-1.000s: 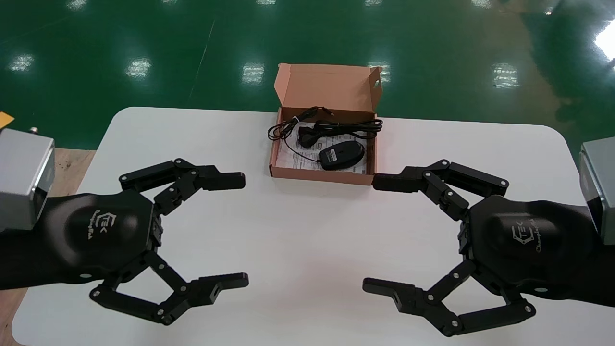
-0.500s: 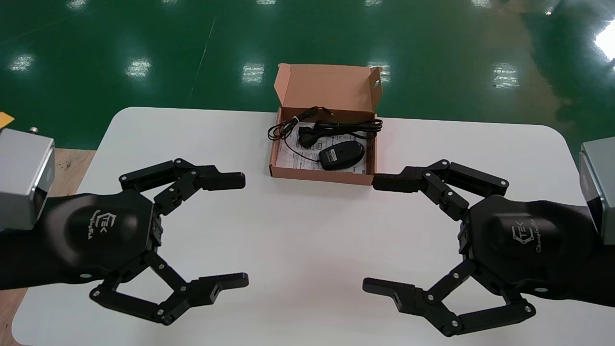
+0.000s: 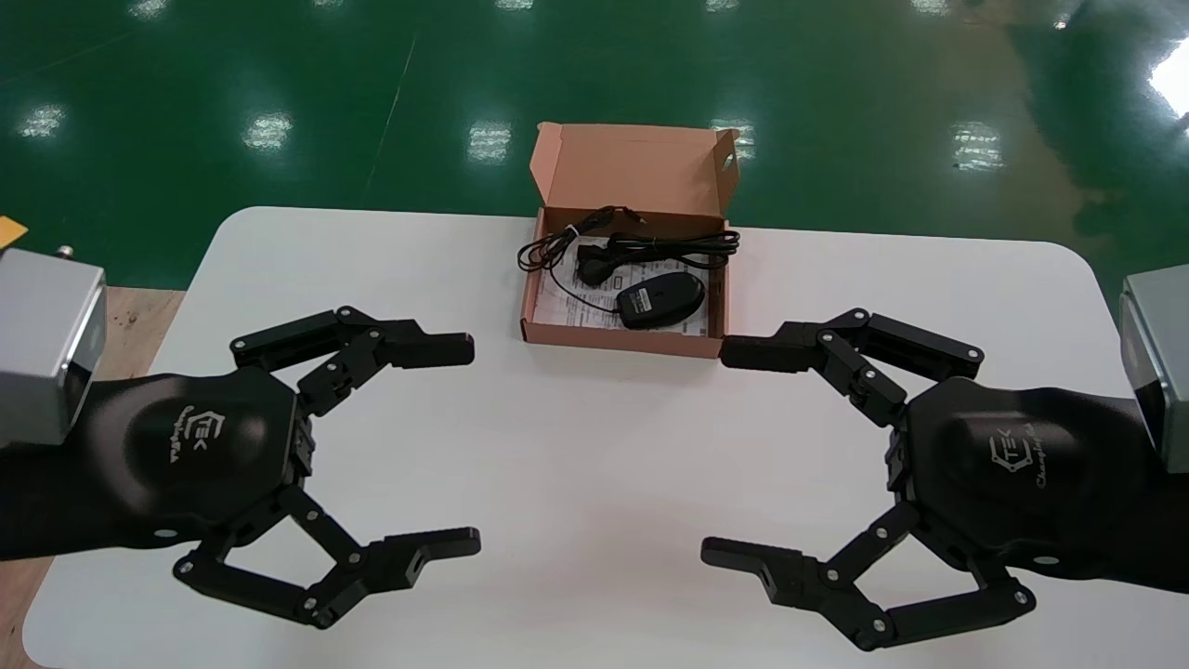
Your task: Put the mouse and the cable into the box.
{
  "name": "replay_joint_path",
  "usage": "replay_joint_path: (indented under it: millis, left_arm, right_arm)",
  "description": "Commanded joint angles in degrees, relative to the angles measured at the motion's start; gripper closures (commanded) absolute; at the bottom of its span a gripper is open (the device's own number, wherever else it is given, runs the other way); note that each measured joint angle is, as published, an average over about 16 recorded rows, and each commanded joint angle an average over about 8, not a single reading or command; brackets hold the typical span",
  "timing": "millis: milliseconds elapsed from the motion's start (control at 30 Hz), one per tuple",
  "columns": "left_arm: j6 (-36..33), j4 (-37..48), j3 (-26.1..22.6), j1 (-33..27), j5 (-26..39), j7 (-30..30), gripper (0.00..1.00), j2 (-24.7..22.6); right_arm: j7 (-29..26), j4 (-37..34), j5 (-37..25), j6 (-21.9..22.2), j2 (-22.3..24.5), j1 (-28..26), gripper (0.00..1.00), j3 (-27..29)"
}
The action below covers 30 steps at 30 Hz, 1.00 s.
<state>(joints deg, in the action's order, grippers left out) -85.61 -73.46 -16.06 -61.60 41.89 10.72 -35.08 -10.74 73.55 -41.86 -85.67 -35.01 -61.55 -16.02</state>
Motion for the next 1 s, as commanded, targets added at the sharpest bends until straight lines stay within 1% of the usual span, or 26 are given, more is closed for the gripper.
replay_joint_path:
  millis: [33, 1000]
  left_arm:
    - [0.0, 0.0, 0.0, 0.0, 0.0, 0.0, 0.0, 0.0]
    - [0.0, 0.0, 0.0, 0.0, 0.0, 0.0, 0.0, 0.0]
  right_arm:
    - [0.0, 0.0, 0.0, 0.0, 0.0, 0.0, 0.0, 0.0]
    - [0.0, 0.0, 0.0, 0.0, 0.0, 0.0, 0.0, 0.0]
